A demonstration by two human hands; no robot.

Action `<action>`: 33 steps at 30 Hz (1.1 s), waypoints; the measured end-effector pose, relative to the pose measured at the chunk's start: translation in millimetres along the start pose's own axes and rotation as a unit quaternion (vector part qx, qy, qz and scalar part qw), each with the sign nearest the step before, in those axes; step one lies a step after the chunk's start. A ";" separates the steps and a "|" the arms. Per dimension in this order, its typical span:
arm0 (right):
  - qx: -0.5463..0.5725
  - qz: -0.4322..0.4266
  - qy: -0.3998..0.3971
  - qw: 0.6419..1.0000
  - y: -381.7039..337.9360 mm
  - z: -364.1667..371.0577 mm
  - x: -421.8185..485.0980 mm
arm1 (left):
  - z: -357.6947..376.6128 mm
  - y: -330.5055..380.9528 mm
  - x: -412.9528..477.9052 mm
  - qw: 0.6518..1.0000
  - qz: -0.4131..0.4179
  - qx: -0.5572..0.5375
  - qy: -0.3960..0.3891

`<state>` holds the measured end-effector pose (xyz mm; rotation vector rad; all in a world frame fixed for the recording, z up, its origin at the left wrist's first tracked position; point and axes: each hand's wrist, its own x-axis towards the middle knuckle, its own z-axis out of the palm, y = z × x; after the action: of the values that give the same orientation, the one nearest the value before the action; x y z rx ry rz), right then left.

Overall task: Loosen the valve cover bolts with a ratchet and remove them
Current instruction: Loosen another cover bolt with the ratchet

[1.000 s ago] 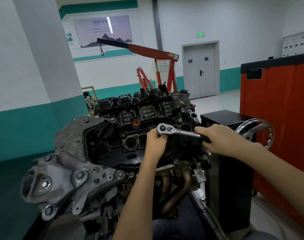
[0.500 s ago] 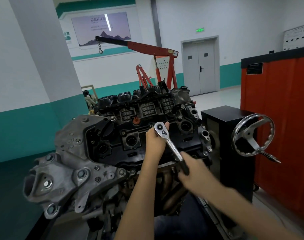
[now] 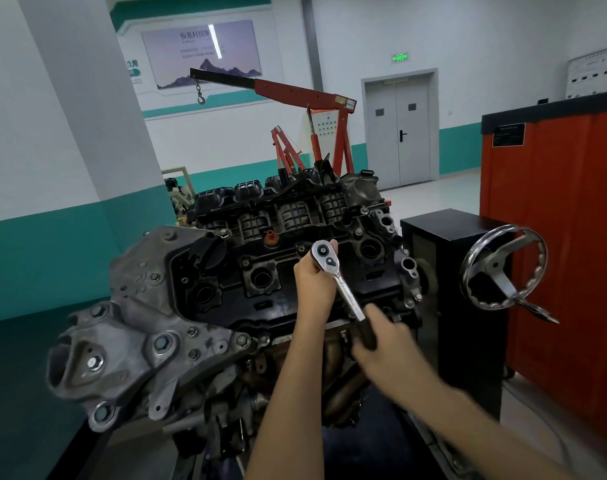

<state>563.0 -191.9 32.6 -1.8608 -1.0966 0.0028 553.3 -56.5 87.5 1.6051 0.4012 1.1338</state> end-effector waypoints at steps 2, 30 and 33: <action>0.102 0.025 0.016 0.994 -14.3 33.4 -6.7 | 1.0 1.0 2.9 0.999 -0.025 -0.013 0.018; 0.028 -0.016 -0.017 0.999 -9.4 25.3 5.0 | -16.9 7.1 3.5 0.995 0.015 0.094 -0.027; -0.056 -0.062 -0.084 0.993 6.3 -30.4 22.5 | -23.6 11.3 4.5 0.991 0.068 0.085 -0.078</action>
<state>593.7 -199.3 54.5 -1.9159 -1.3518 0.0278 532.9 -43.9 98.8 1.8808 0.2950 1.0900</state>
